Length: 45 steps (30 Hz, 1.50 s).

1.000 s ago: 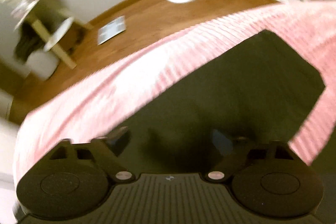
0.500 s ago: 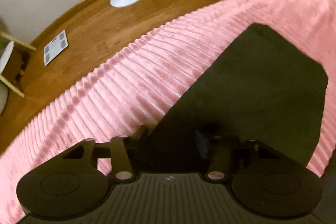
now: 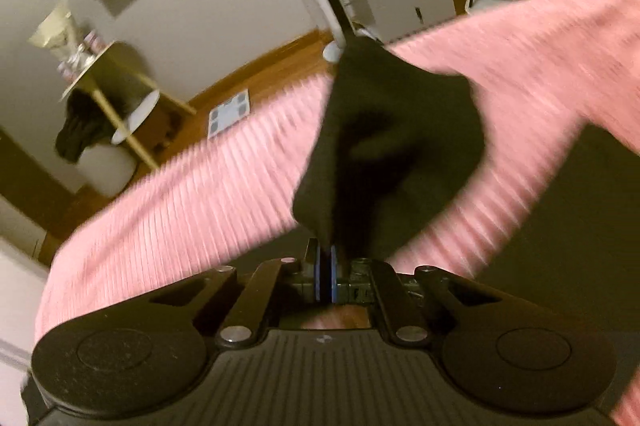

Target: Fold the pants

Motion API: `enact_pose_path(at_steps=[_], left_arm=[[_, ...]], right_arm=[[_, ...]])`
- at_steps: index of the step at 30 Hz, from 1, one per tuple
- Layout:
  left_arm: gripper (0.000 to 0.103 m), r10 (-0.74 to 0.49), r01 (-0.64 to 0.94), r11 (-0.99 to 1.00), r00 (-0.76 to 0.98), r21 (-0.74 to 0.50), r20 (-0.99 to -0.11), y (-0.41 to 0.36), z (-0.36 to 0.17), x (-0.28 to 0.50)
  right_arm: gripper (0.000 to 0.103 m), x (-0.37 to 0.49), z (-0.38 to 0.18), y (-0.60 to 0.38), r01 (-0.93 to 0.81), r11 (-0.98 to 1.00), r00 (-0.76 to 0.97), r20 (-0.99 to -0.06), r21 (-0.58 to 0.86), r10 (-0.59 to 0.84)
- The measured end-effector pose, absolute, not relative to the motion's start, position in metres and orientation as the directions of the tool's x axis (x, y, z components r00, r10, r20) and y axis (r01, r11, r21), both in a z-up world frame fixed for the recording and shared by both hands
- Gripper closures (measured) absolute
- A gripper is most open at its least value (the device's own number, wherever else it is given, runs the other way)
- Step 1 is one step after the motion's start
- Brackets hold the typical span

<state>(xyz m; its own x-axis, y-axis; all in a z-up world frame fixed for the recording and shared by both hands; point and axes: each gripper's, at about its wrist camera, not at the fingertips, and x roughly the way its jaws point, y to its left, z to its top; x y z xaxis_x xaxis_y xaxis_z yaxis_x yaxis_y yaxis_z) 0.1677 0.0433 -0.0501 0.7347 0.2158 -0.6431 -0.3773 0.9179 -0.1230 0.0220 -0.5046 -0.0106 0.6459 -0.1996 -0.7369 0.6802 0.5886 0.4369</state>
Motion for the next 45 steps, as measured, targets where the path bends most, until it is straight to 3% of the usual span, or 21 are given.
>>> enact_pose_path(at_steps=[3,6,8,10,11,14,19,24,25,27,29,30,31,36,42,45], left_arm=[[0.0,0.164,-0.348,0.92,0.759,-0.18,-0.63,0.051,-0.04,0.167],[0.0,0.132,-0.306,0.927,0.808,-0.216,-0.574,0.06,-0.023,0.165],[0.0,0.1,-0.277,0.928,0.828,-0.247,-0.551,0.067,-0.013,0.168],[0.0,0.056,-0.246,0.927,0.836,-0.282,-0.545,0.073,-0.005,0.175],[0.0,0.029,-0.23,0.925,0.836,-0.301,-0.548,0.075,-0.001,0.18],[0.0,-0.073,-0.15,0.924,0.833,-0.351,-0.549,0.072,0.009,0.202],[0.0,-0.226,-0.032,0.924,0.757,-0.381,-0.613,0.043,0.014,0.269],[0.002,-0.29,-0.07,0.898,0.649,-0.435,-0.703,0.019,-0.013,0.34],[0.009,-0.284,-0.083,0.898,0.639,-0.432,-0.714,0.015,-0.017,0.349],[0.025,-0.284,-0.095,0.898,0.62,-0.43,-0.731,0.009,-0.026,0.361],[0.035,-0.303,-0.084,0.896,0.6,-0.435,-0.74,0.004,-0.031,0.366],[0.059,-0.309,-0.07,0.901,0.589,-0.428,-0.747,0.001,-0.032,0.368],[0.099,-0.31,-0.055,0.908,0.579,-0.415,-0.754,-0.001,-0.032,0.368],[0.097,-0.297,0.01,0.917,0.684,-0.399,-0.667,0.003,-0.003,0.327],[0.097,-0.341,0.12,0.9,0.793,-0.42,-0.505,0.036,0.052,0.218],[0.097,-0.363,0.115,0.875,0.799,-0.47,-0.48,0.055,0.049,0.152]], right_arm=[[0.098,-0.018,-0.051,-0.494,0.706,0.565,0.594,-0.792,0.428,-0.142],[0.096,-0.036,-0.061,-0.498,0.681,0.557,0.628,-0.771,0.475,-0.109],[0.067,-0.04,-0.048,-0.504,0.682,0.577,0.627,-0.766,0.45,-0.144],[0.053,-0.037,-0.033,-0.503,0.677,0.646,0.611,-0.759,0.352,-0.227],[0.05,-0.032,-0.029,-0.5,0.672,0.682,0.598,-0.755,0.29,-0.268],[0.05,-0.014,-0.012,-0.487,0.635,0.764,0.592,-0.706,0.111,-0.389],[0.051,0.03,-0.008,-0.488,0.582,0.811,0.625,-0.672,0.061,-0.398],[0.079,0.047,-0.03,-0.505,0.575,0.811,0.601,-0.728,0.106,-0.331],[0.09,0.043,-0.031,-0.51,0.576,0.808,0.611,-0.723,0.126,-0.323],[0.094,0.026,-0.03,-0.519,0.571,0.799,0.648,-0.701,0.189,-0.297],[0.095,0.009,-0.031,-0.529,0.583,0.765,0.678,-0.683,0.274,-0.272],[0.096,0.0,-0.031,-0.536,0.599,0.732,0.688,-0.676,0.324,-0.263],[0.096,-0.008,-0.032,-0.542,0.605,0.703,0.703,-0.666,0.374,-0.25],[0.097,-0.044,-0.027,-0.564,0.607,0.547,0.768,-0.602,0.576,-0.218],[0.097,-0.092,0.002,-0.568,0.577,0.513,0.814,-0.499,0.636,-0.296],[0.097,-0.117,-0.005,-0.574,0.604,0.485,0.796,-0.509,0.632,-0.328]])
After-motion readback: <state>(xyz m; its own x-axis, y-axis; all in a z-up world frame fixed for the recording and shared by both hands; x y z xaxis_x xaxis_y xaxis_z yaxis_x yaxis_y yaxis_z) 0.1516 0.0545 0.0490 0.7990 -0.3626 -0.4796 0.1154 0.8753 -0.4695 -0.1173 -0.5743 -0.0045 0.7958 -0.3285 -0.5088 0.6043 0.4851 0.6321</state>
